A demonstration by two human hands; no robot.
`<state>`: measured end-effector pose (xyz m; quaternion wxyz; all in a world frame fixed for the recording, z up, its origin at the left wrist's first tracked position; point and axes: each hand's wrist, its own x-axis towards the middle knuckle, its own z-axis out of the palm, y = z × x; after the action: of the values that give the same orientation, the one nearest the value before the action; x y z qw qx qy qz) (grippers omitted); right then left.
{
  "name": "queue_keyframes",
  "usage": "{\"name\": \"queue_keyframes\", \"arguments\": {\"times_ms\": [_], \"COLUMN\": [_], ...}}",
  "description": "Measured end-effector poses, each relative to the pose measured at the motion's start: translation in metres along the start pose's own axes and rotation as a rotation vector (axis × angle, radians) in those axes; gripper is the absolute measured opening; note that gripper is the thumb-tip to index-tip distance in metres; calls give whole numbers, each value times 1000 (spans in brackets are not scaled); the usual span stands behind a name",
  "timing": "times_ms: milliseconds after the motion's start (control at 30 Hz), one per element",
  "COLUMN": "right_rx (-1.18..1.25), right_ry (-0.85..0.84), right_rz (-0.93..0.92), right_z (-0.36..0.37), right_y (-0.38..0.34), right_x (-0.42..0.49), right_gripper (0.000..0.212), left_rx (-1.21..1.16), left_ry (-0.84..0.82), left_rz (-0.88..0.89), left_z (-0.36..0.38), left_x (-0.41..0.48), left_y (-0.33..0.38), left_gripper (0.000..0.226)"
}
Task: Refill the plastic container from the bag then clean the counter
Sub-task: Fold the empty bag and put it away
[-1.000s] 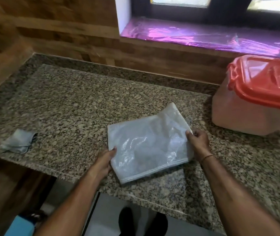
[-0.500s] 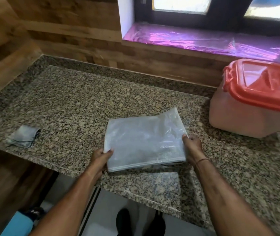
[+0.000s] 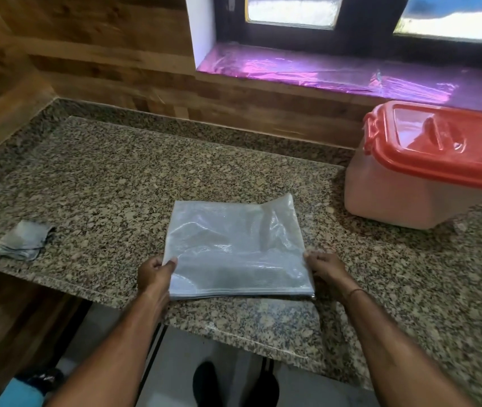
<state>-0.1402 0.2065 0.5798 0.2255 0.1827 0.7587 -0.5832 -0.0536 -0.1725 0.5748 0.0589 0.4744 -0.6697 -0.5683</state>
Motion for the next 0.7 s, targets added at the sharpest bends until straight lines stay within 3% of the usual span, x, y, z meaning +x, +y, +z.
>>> {"name": "queue_keyframes", "arguments": {"times_ms": [67, 233, 433, 533, 700], "right_rx": [-14, -96, -112, -91, -58], "right_ry": [-82, 19, 13, 66, 220], "right_rz": [71, 35, -73, -87, -76], "right_z": [-5, -6, 23, 43, 72], "right_y": [6, 5, -52, -74, -90], "right_x": [-4, 3, 14, 26, 56], "right_gripper": [26, 21, 29, 24, 46], "left_rx": [22, 136, 288, 294, 181], "left_ry": [11, -92, -152, -172, -189], "left_rz": [-30, -146, 55, 78, 16], "left_z": [-7, -20, -7, 4, 23], "left_x": [4, 9, 30, 66, 117], "left_y": [-9, -16, 34, 57, 71], "left_gripper": [18, 15, 28, 32, 35]}}
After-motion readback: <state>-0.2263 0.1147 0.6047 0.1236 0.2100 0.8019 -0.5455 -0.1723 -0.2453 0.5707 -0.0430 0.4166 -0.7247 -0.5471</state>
